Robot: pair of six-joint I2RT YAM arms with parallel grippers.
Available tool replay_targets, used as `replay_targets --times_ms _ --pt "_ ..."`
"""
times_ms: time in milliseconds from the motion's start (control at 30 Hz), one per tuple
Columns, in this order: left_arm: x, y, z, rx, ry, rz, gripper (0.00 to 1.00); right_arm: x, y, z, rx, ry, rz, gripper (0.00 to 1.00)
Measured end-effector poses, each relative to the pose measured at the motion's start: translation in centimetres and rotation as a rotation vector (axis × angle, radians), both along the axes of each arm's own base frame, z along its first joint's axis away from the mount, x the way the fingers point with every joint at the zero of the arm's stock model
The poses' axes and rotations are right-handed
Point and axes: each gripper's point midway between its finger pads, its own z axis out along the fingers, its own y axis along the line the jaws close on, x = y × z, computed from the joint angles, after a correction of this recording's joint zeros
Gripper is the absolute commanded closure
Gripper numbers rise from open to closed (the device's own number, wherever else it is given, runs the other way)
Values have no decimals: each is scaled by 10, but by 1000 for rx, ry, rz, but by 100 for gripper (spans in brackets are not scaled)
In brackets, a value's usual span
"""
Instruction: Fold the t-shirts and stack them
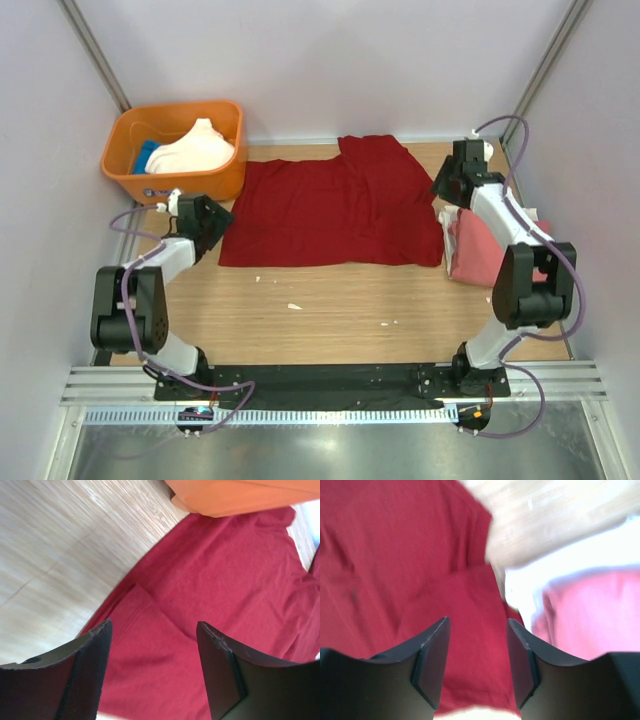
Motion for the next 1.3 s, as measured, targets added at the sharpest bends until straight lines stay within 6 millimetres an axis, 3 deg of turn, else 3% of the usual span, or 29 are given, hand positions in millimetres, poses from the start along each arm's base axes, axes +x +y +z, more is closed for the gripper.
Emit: replay_targets --times_ms 67,200,300,367,567,767,1000,1300 --pt "-7 2 11 18 -13 -2 29 -20 3 0 18 2 9 52" --pt "-26 7 46 47 -73 -2 30 -71 18 8 103 -36 53 51" --pt "-42 6 61 43 -118 -4 31 -101 28 6 157 -48 86 51" --pt "-54 5 57 38 -121 -6 32 -119 31 -6 175 -31 94 51" --pt "-95 4 6 27 0 -14 34 -161 28 -51 176 74 73 50" --pt "-102 4 -4 26 25 -16 35 -167 27 -70 187 110 39 46" --pt "-100 3 -9 16 33 -8 39 -168 29 -92 224 112 -3 49" --pt "-96 3 -18 6 46 1 41 -152 27 -110 233 82 -91 50"
